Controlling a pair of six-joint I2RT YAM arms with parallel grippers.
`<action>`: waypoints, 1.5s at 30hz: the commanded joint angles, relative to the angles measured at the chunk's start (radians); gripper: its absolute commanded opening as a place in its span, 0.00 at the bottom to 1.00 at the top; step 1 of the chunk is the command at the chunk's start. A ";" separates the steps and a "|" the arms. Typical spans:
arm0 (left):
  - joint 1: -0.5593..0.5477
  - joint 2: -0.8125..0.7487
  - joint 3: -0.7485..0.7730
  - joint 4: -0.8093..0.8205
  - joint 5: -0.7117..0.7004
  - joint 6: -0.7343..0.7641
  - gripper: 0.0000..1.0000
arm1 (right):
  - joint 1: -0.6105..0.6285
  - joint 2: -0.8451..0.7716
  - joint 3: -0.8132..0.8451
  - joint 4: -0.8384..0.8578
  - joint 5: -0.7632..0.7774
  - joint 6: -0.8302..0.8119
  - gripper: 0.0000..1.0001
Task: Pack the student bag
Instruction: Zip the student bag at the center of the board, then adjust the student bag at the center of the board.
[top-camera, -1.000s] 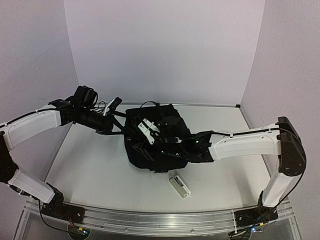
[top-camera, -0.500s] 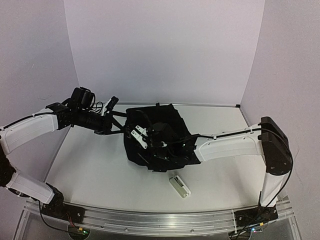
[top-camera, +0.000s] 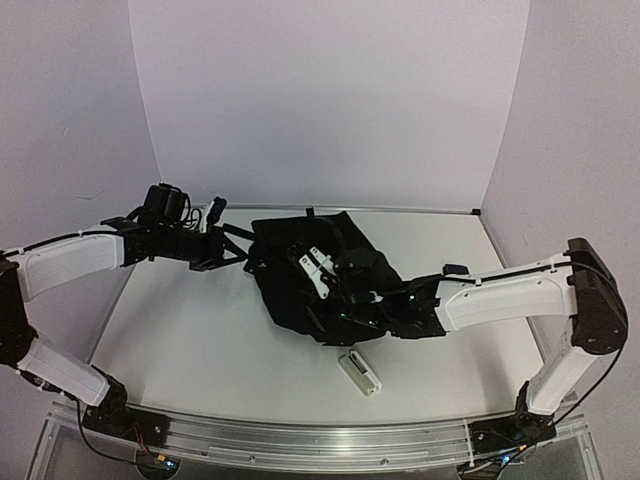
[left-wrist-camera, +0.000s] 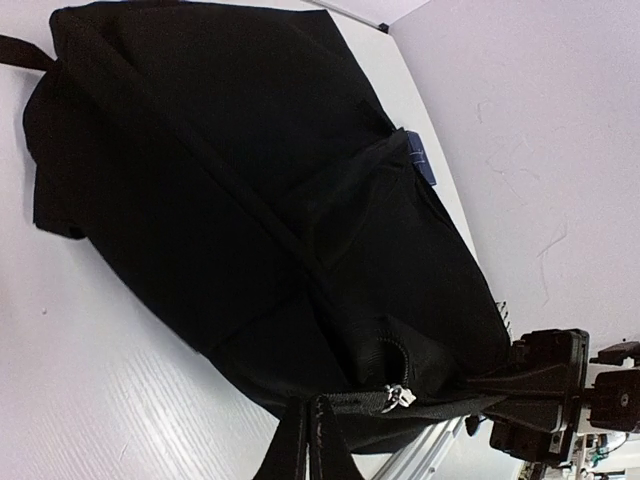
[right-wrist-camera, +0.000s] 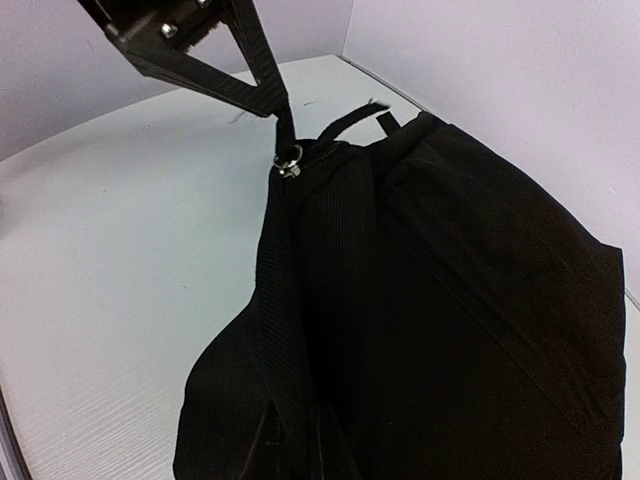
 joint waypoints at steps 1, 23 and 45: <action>0.107 0.087 0.039 0.219 -0.097 -0.041 0.00 | 0.026 -0.125 -0.059 -0.020 -0.004 0.105 0.00; 0.204 0.164 0.031 0.286 0.045 -0.066 0.43 | 0.048 -0.209 -0.061 -0.039 0.251 0.235 0.74; -0.037 -0.026 -0.243 0.185 0.020 -0.396 0.92 | -0.607 0.098 0.052 -0.191 -0.465 0.403 0.78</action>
